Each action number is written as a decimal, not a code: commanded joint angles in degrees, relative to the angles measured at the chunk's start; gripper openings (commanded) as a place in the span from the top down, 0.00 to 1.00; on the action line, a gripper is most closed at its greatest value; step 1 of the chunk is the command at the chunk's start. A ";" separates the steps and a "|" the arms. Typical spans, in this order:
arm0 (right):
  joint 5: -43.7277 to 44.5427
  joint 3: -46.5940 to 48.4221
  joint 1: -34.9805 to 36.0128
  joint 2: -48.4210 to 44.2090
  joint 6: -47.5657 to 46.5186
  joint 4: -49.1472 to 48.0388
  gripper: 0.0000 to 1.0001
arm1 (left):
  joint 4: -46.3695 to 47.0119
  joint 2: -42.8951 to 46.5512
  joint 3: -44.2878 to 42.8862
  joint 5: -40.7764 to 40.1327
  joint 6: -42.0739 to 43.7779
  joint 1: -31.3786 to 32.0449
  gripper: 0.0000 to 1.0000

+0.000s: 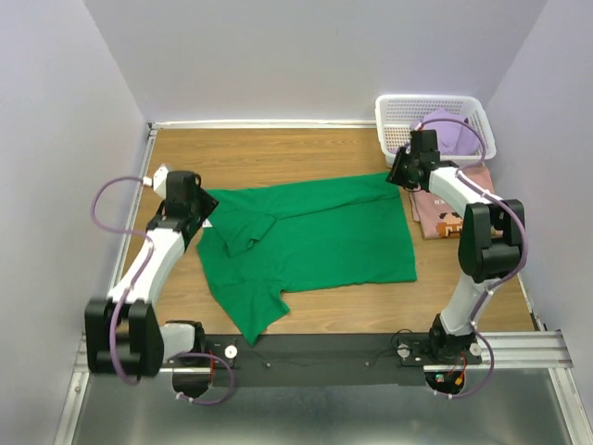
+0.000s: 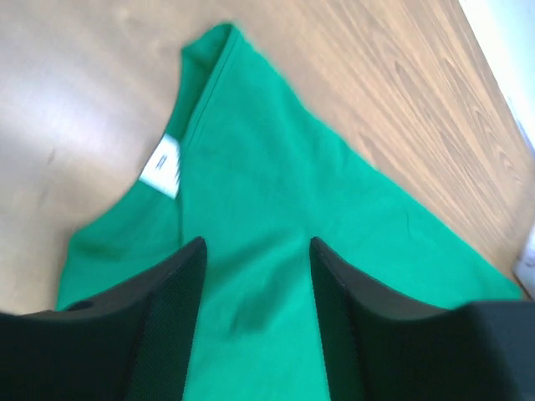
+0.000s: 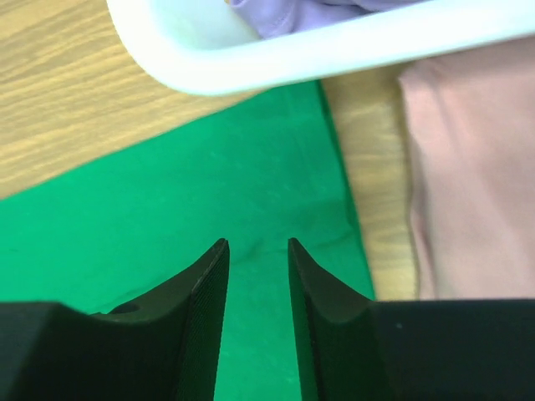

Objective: Fold and stack the t-shirts
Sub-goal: Fold the tshirt

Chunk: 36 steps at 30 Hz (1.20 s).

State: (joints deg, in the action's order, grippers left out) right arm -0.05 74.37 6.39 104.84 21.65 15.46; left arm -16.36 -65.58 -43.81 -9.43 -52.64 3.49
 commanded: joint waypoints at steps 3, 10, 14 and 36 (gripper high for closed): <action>-2.93 2.71 -0.59 7.13 3.22 0.36 0.64 | 6.34 -19.80 -9.61 -0.77 9.57 -0.15 0.52; -1.53 2.01 -2.26 11.70 5.59 -1.75 0.68 | 4.94 -35.48 -21.92 -3.75 13.27 -1.11 0.57; -1.00 -1.49 -5.42 12.59 7.88 -1.93 0.71 | 1.78 -39.97 -21.58 -5.34 10.81 -3.05 0.59; -6.80 -10.38 -4.47 -8.24 2.26 -0.79 0.61 | 2.04 -16.17 -7.69 -4.01 15.28 -3.58 0.31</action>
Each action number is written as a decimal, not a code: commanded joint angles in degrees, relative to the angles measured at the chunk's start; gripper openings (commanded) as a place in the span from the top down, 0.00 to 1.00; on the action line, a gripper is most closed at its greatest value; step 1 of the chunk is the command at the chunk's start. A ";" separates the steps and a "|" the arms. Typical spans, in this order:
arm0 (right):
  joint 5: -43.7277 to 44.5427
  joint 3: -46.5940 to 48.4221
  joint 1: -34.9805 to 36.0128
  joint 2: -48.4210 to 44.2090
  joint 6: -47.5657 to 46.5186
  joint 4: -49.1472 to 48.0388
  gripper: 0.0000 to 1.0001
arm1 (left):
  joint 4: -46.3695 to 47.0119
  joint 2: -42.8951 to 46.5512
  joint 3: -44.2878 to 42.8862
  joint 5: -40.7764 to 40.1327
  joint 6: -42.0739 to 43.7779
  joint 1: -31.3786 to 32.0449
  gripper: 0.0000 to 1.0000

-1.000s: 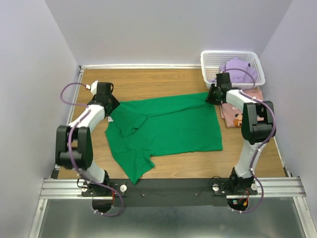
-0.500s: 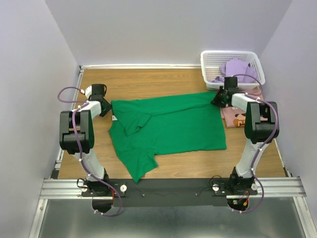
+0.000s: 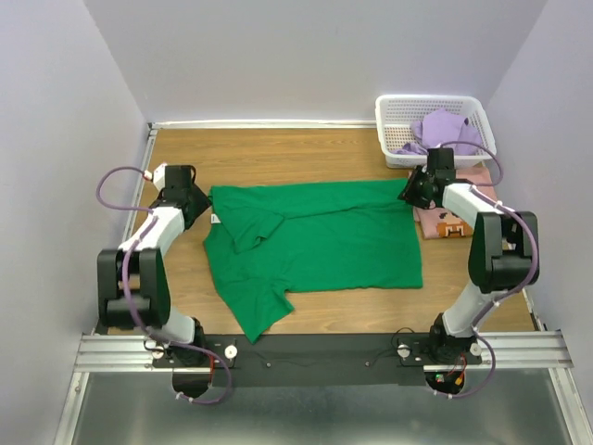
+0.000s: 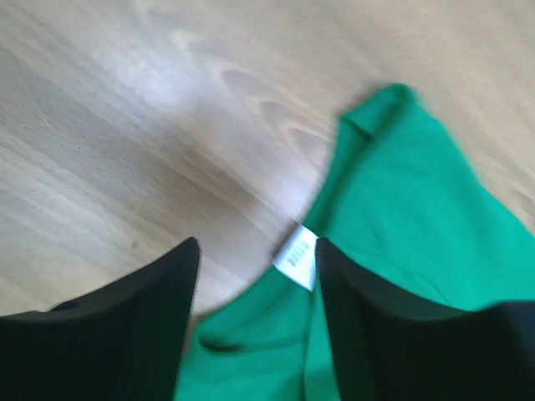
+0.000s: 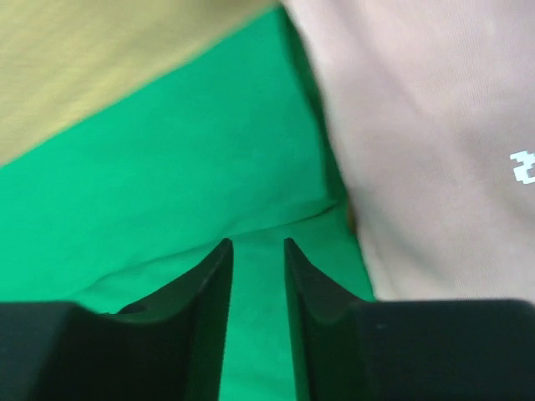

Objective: Fold and stack the t-shirts
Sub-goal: Fold the tshirt

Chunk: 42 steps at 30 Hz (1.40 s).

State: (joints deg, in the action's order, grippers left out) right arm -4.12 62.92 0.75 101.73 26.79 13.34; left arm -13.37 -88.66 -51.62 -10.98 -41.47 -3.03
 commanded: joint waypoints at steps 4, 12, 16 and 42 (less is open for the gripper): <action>-5.72 1.16 6.09 -9.44 -4.02 1.25 0.53 | -4.12 15.26 1.69 -8.43 6.49 13.90 0.26; -7.31 -4.81 13.83 -14.18 -4.11 0.81 0.28 | -7.28 15.56 2.49 -18.17 12.21 37.29 0.08; -6.34 -8.50 13.84 -17.44 -4.64 0.81 0.16 | -8.95 8.26 -0.76 -21.45 12.29 43.36 0.08; -8.27 -13.26 13.84 -19.82 -4.73 0.81 0.14 | -13.18 -17.95 -14.04 -33.75 15.02 45.83 0.19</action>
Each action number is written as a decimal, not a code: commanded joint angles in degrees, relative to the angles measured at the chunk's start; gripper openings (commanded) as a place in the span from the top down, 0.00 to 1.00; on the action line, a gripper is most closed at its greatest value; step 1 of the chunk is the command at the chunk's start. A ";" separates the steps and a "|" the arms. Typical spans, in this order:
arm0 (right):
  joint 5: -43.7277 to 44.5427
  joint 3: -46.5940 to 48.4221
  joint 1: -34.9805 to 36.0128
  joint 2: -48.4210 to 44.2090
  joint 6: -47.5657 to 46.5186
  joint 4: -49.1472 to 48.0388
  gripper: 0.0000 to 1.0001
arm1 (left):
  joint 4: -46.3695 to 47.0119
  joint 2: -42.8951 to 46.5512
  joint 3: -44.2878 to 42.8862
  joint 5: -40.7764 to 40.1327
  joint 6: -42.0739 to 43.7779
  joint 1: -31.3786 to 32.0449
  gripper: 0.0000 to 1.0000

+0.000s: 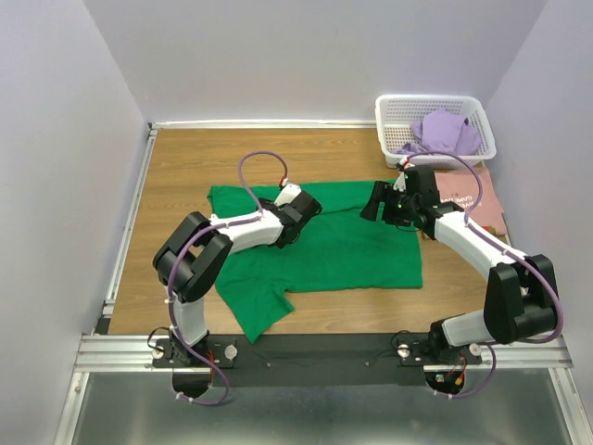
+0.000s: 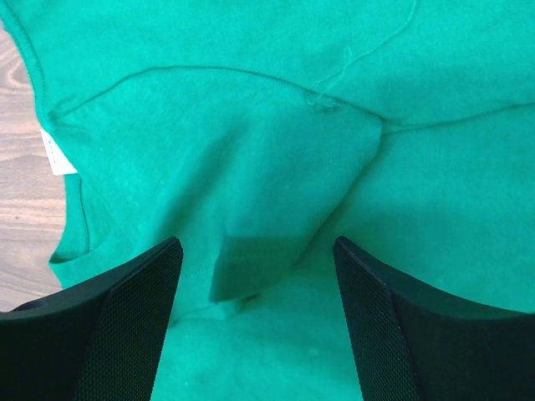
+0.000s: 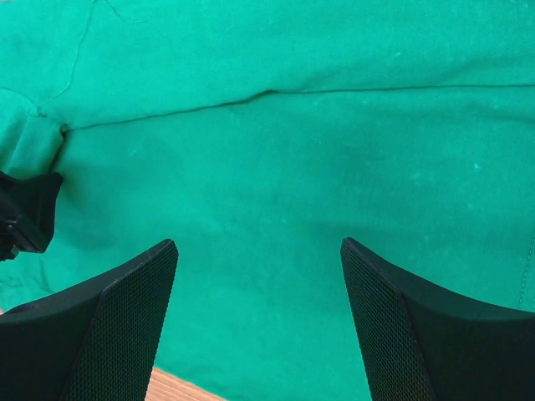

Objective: Fold and stack the t-shirts
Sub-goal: Fold the tshirt

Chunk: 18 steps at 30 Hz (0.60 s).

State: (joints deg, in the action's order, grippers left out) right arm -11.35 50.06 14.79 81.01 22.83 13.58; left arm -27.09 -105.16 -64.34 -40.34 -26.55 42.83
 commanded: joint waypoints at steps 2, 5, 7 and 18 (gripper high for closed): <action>-1.13 -0.41 -0.20 0.90 -0.59 0.57 0.14 | 0.73 -1.53 -1.49 -4.75 0.35 -0.46 0.19; -0.86 -0.32 -0.20 0.99 -0.77 0.57 0.14 | 0.29 -1.71 -2.02 -6.33 0.97 -1.17 0.19; -1.04 -0.49 -0.20 1.16 -0.68 0.57 0.14 | 0.02 -1.54 -2.37 -7.56 1.58 -1.95 0.20; -1.13 -0.49 -0.20 0.99 -0.59 0.57 0.14 | 2.30 -0.66 -6.32 -8.27 8.52 -8.54 0.20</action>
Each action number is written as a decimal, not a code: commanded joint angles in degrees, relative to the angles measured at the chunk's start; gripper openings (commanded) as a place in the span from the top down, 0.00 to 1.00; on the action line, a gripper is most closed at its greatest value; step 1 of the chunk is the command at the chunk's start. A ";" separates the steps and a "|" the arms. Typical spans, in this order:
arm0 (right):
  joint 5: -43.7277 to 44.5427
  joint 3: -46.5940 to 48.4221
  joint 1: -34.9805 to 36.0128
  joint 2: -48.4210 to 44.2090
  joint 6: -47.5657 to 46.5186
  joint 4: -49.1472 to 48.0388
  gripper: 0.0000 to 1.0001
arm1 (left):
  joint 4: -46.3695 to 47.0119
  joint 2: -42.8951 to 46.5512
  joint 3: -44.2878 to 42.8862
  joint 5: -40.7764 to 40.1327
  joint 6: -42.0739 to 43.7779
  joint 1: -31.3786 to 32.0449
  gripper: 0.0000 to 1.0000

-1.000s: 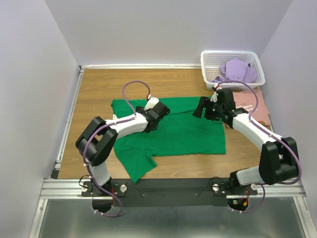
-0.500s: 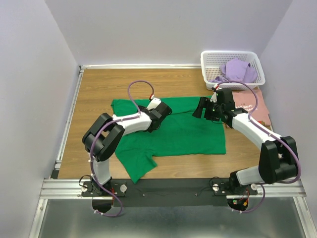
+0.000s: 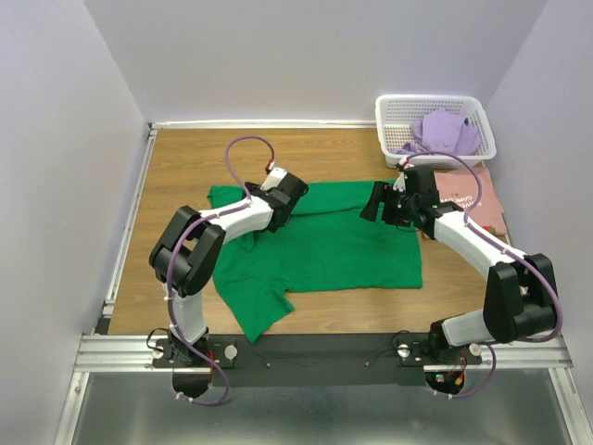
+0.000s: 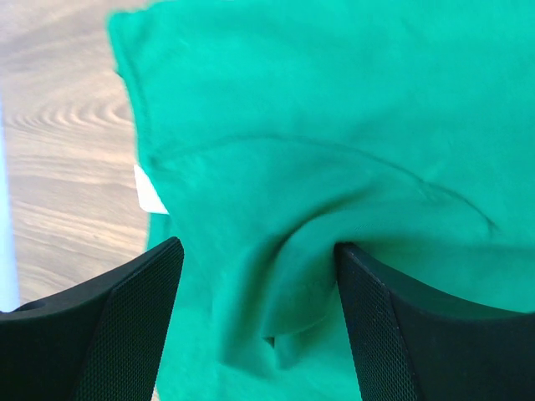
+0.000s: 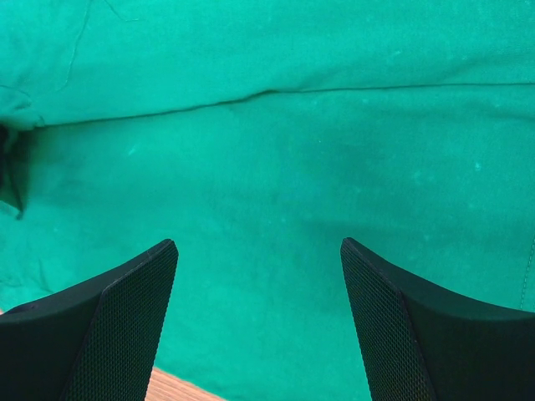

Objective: Fold and stack the t-shirts
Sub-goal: Fold the tshirt

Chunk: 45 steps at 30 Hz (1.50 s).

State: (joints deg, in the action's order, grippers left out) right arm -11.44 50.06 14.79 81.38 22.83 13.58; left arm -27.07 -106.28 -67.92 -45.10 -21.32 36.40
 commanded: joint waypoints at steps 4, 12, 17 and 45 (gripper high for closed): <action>-0.95 -0.76 -0.20 0.79 -0.59 0.57 0.14 | 6.06 -0.15 -4.76 -0.27 8.04 -5.55 0.20; -3.49 -0.23 -0.20 1.05 -0.94 0.48 0.15 | 10.01 1.68 -7.05 9.22 9.19 -11.70 0.18; -6.83 2.22 1.38 3.69 -1.21 -0.40 0.20 | 8.44 2.39 -7.58 17.48 3.68 -14.86 0.18; -7.28 60.67 25.02 53.52 -29.42 -2.42 0.47 | 15.64 28.06 18.26 32.27 -7.33 -32.80 0.16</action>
State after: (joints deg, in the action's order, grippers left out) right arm -17.19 106.50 38.30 131.83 -3.55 11.09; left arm -14.02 -77.34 -49.15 -13.76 -29.08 3.84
